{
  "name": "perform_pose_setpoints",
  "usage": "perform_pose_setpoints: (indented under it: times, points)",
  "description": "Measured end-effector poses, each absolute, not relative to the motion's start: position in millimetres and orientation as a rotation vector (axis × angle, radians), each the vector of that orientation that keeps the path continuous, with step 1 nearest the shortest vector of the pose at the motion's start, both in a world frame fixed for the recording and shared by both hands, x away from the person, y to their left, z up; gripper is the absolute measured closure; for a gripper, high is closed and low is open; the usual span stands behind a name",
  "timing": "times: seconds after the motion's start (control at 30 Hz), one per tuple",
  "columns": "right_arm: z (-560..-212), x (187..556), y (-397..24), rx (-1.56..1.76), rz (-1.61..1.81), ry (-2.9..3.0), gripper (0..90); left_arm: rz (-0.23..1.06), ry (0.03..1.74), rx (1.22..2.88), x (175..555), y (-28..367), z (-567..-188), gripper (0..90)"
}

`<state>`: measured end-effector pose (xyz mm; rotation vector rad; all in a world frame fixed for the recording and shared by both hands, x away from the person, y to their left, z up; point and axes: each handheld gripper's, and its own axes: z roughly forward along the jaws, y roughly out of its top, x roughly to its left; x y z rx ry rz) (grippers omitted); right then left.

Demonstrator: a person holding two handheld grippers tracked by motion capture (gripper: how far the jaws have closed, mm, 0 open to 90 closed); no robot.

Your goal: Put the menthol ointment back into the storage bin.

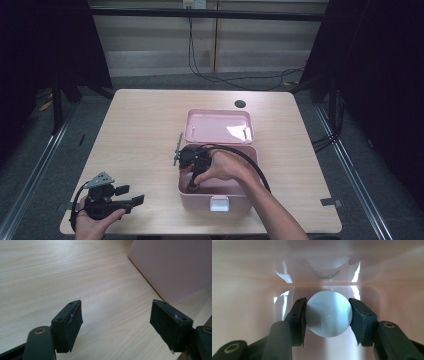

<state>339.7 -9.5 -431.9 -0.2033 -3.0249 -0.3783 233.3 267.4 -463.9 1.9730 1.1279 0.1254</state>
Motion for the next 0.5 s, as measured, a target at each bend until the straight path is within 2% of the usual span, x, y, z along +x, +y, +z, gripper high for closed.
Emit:
perform_pose_setpoints:
  times: [0.4, 0.5]
  points:
    - [-432.4, 341.0, -11.6, -0.229, -0.398, -3.003, 50.4, 0.126, 1.128, 1.974, 233.3, 267.6, -463.9, 25.8]
    - [-431.5, 341.3, -12.2, -0.235, -0.414, -2.999, 47.0, 0.126, 1.128, 1.973, 233.3, 267.6, -464.0, 25.8]
